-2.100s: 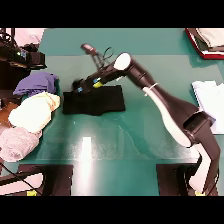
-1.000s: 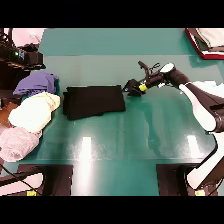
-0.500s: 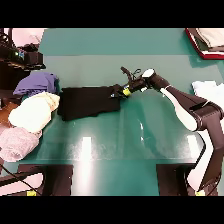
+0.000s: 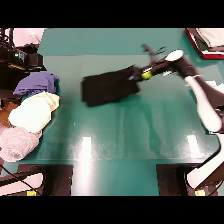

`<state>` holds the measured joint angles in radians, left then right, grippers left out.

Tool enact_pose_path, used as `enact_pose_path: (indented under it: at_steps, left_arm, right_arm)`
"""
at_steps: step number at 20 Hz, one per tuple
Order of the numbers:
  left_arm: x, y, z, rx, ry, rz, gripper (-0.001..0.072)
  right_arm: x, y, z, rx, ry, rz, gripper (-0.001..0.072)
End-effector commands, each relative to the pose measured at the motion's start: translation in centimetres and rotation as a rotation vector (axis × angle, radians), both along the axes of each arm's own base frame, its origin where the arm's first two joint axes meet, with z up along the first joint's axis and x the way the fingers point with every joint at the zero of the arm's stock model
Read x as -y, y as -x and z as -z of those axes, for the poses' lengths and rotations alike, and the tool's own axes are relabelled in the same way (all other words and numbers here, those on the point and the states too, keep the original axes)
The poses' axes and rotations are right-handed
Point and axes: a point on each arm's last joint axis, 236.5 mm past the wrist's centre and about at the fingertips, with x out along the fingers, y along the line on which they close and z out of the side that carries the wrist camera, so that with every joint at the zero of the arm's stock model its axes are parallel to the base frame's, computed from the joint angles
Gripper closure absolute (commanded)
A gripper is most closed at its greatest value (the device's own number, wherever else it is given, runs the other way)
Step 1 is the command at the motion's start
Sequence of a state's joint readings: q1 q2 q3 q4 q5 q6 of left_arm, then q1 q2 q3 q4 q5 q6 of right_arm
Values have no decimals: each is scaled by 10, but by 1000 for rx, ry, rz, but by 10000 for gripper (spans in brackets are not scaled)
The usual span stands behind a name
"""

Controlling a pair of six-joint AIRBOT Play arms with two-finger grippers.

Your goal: Fold the shirts.

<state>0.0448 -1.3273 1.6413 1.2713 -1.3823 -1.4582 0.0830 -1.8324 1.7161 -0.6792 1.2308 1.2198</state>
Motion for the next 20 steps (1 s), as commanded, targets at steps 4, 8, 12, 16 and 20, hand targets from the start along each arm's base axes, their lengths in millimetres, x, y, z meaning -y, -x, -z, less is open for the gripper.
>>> enact_pose_path:
  at_steps: [4,8,12,16,20]
  left_arm:
    - [7,4,1,-16,28,12,683]
    - [14,4,-2,-13,59,22,683]
    - [18,4,-3,-13,77,27,683]
    - [18,4,-4,-12,79,28,683]
    - [18,4,-3,-14,77,28,683]
  right_arm:
    - [269,-15,-76,159,229,468,691]
    - [395,20,-98,174,264,732,690]
    - [466,54,-109,165,272,912,691]
    - [477,62,-131,215,240,956,691]
    - [462,60,-172,327,222,946,691]
